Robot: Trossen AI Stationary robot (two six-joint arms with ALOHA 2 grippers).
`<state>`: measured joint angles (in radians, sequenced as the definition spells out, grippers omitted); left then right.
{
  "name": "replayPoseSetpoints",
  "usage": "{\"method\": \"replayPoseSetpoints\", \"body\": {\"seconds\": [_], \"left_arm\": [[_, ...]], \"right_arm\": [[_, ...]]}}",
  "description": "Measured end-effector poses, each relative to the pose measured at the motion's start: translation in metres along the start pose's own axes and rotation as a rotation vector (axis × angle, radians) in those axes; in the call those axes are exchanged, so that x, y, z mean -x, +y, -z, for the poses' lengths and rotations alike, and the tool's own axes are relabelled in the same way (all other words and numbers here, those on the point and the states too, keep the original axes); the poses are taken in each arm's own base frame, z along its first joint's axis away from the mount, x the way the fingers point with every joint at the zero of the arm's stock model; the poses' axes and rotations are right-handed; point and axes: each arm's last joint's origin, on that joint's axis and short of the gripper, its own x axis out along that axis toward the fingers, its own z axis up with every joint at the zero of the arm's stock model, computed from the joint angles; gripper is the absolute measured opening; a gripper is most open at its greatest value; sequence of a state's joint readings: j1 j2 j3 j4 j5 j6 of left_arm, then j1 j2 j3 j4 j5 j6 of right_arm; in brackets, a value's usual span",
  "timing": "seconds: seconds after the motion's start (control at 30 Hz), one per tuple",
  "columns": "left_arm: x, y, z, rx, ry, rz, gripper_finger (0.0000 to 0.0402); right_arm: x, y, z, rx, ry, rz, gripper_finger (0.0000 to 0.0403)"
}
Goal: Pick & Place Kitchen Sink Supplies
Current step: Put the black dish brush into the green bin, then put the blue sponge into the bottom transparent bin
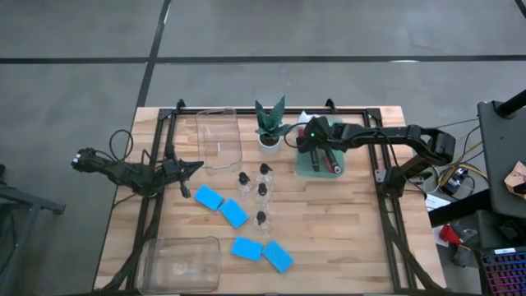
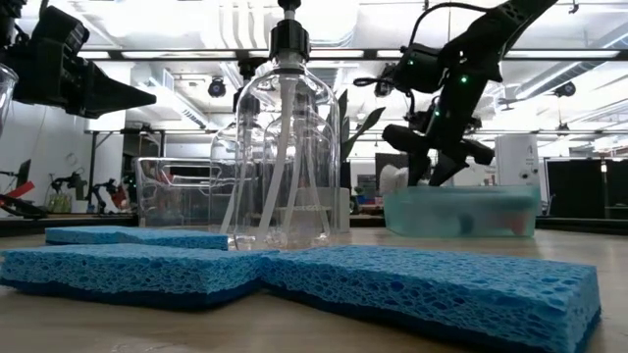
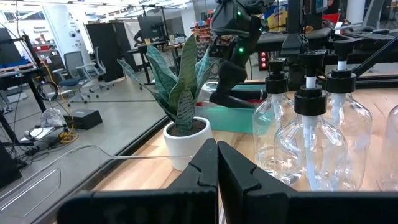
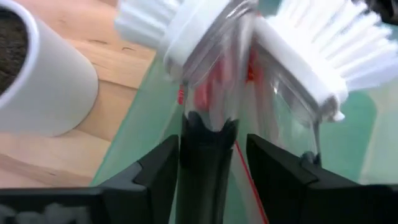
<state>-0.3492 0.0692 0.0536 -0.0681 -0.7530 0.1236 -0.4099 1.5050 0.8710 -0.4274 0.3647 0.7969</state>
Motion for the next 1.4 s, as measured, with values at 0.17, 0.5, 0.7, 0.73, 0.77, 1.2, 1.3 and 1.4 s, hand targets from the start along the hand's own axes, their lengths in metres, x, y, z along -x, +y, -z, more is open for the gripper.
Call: {"method": "replayPoseSetpoints", "body": {"seconds": [0.17,0.5,0.7,0.73,0.77,1.2,1.3,1.4], "left_arm": [[0.0,0.0,0.0,0.0,0.0,0.0,0.0],[0.0,0.0,0.0,0.0,0.0,0.0,0.0],[0.0,0.0,0.0,0.0,0.0,0.0,0.0],[0.0,0.0,0.0,0.0,0.0,0.0,0.0],[0.0,0.0,0.0,0.0,0.0,0.0,0.0],[0.0,0.0,0.0,0.0,0.0,0.0,0.0],[0.0,0.0,0.0,0.0,0.0,0.0,0.0],[0.0,0.0,0.0,0.0,0.0,0.0,0.0]], "right_arm": [[0.007,0.004,-0.007,0.032,-0.015,-0.022,0.0217],[0.026,0.009,-0.01,0.08,0.036,-0.105,0.0239],[0.041,0.025,0.007,0.17,0.054,-0.185,0.0235],[0.045,0.028,0.009,0.183,0.051,-0.201,0.0234],[0.049,0.03,0.012,0.196,0.05,-0.216,0.0232],[0.095,0.058,0.061,0.39,0.027,-0.375,0.0227],[0.102,0.063,0.074,0.453,0.006,-0.38,0.0222],[0.108,0.064,0.085,0.495,-0.025,-0.365,0.0217]]}}
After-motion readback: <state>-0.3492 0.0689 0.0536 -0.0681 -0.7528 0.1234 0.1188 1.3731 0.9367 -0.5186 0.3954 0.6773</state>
